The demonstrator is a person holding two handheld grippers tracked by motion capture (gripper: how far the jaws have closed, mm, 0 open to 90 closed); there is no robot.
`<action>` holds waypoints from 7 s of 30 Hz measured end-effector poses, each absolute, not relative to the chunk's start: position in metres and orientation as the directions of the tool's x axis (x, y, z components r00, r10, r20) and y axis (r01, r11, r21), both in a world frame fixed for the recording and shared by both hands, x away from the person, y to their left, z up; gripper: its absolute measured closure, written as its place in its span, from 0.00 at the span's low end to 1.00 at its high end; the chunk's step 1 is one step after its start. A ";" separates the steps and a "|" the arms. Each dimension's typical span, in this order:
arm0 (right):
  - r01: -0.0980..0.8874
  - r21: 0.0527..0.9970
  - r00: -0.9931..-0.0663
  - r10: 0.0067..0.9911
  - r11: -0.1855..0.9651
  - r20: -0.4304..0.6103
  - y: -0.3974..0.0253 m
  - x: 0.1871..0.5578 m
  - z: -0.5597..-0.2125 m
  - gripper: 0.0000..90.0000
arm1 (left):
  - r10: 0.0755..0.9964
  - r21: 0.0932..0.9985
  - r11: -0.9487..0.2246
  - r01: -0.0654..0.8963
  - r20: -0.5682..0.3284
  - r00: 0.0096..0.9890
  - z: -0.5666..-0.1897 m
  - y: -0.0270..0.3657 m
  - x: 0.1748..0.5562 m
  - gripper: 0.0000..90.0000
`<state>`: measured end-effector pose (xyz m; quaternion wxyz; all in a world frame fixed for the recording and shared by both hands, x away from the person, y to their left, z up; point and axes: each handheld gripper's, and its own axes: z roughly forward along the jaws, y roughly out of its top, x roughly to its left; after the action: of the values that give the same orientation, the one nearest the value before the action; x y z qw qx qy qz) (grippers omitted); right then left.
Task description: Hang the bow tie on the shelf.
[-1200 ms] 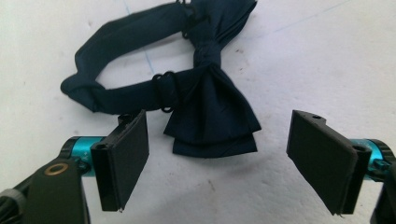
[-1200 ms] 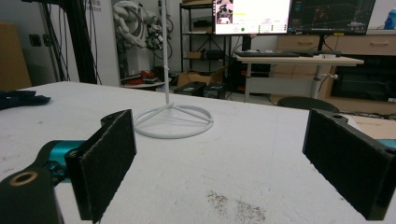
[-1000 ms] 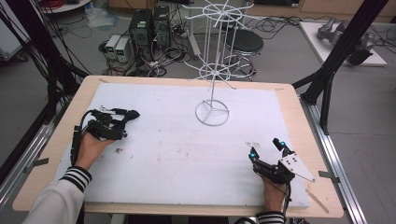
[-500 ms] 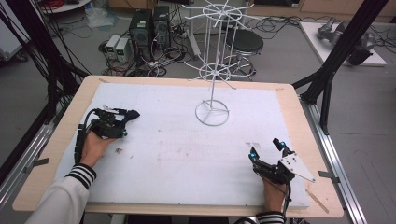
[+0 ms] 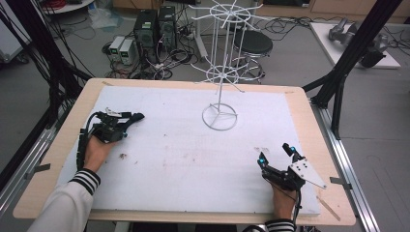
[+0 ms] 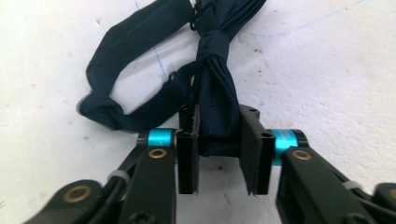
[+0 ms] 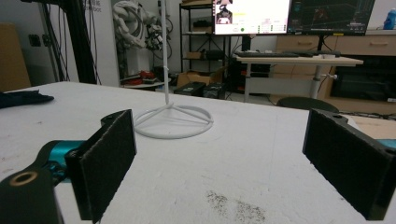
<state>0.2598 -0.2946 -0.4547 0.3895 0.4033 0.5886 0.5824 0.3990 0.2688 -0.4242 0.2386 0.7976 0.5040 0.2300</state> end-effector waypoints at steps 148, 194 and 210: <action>0.018 1.000 -0.370 0.929 -0.011 0.017 -0.295 0.259 -0.455 0.10 | 0.685 0.976 -0.169 0.137 0.016 0.728 -0.314 0.117 0.382 0.89; 0.016 1.000 -0.373 0.928 -0.017 0.022 -0.295 0.258 -0.455 0.10 | 0.697 0.958 -0.188 0.215 -0.024 0.717 -0.356 0.106 0.394 0.34; 0.017 1.000 -0.373 0.928 -0.009 0.014 -0.294 0.258 -0.455 0.10 | 0.740 0.996 -0.066 0.066 0.005 0.673 -0.402 0.209 0.332 0.20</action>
<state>0.2581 -0.2944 -0.4551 0.3892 0.4027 0.5867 0.5849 0.3318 0.2085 -0.4017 0.6151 0.6768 0.2975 0.2741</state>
